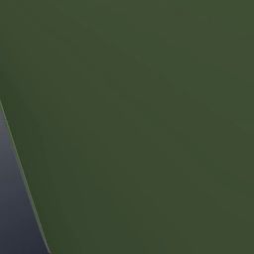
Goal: Take the garlic and carrot out of the freezer and place them in the tupperware container on the counter. Then put the tupperware containing the vegetables back in the freezer.
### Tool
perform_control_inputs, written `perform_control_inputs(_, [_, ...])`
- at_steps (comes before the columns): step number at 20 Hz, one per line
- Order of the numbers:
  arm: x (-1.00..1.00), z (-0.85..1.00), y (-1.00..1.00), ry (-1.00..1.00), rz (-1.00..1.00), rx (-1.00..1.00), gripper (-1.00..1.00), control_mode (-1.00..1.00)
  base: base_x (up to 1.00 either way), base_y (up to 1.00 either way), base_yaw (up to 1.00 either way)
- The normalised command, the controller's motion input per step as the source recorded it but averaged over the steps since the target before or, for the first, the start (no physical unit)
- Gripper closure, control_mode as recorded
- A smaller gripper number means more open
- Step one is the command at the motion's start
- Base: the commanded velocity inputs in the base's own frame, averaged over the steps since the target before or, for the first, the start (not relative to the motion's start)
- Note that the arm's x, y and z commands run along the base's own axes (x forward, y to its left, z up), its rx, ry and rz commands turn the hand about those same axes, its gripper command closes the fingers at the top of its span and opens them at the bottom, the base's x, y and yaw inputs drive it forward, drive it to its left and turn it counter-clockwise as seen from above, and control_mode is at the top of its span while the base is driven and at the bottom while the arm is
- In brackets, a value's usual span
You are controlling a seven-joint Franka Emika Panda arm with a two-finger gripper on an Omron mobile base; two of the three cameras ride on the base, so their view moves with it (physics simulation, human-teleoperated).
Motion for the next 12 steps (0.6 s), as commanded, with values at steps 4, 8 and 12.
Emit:
perform_control_inputs(4, [-0.24,0.66,0.00,0.00,0.00,0.05,-1.00,-1.00,0.00,0.00,0.00])
perform_control_inputs(8, [-0.62,1.00,0.00,-0.08,0.00,0.06,-1.00,-1.00,0.00,0.00,0.00])
perform_control_inputs(12, [-0.83,1.00,0.00,-0.05,0.00,0.04,-1.00,-1.00,0.00,0.00,0.00])
